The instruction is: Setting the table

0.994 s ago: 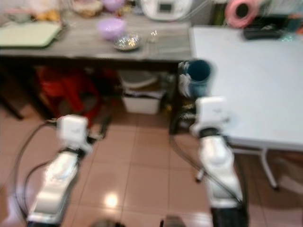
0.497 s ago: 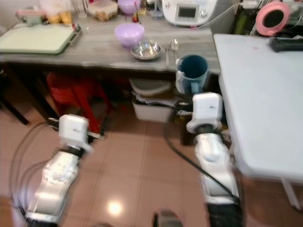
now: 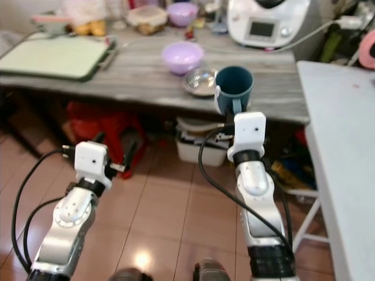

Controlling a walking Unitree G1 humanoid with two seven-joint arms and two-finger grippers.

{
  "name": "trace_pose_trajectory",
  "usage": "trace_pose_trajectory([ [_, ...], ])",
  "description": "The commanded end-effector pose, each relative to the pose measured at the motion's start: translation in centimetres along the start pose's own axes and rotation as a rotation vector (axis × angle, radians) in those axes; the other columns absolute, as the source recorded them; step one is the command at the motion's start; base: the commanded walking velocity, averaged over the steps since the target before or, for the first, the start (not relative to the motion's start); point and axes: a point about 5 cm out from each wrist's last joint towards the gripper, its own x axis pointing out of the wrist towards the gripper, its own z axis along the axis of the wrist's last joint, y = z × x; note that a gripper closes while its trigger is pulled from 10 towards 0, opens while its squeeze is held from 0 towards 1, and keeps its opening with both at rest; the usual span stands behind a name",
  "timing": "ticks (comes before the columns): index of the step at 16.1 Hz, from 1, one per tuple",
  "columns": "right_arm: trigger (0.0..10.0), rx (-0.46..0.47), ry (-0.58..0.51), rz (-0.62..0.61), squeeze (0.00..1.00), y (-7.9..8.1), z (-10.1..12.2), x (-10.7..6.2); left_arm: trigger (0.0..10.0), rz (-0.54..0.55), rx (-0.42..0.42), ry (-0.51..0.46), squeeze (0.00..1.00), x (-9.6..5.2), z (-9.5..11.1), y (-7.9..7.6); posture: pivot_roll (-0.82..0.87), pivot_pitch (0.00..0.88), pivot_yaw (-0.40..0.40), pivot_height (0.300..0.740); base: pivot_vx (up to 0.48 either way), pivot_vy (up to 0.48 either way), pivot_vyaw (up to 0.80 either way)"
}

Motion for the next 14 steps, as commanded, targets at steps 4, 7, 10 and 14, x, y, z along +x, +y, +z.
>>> trace_pose_trajectory([
  [4, 10.0, -0.004, 0.0, -0.031, 0.0, -0.76, -0.05, 0.35, 10.0, -0.035, -0.011, -0.019, 0.0, -0.24, 0.26, -0.79, -0.01, 0.047, 0.014, 0.74, 0.445, 0.0, 0.0],
  [7, 10.0, -0.005, 0.002, -0.028, 0.0, -0.66, -0.12, 0.42, 10.0, -0.039, -0.016, -0.02, 0.0, -0.2, 0.27, -0.82, -0.01, 0.045, 0.015, 0.74, 0.435, 0.0, 0.0],
  [10, 10.0, 0.003, 0.004, -0.024, 0.0, -0.65, -0.19, 0.6, 10.0, -0.042, -0.027, -0.02, 0.0, -0.24, 0.28, -0.86, -0.01, 0.044, 0.015, 0.74, 0.435, 0.0, 0.0],
  [14, 10.0, -0.012, 0.008, -0.054, 0.0, -1.25, -0.37, 0.86, 10.0, -0.011, -0.072, -0.02, 0.0, -0.55, 0.31, -0.18, 0.0, 0.048, 0.019, 0.74, 0.209, -0.065, 0.0],
])
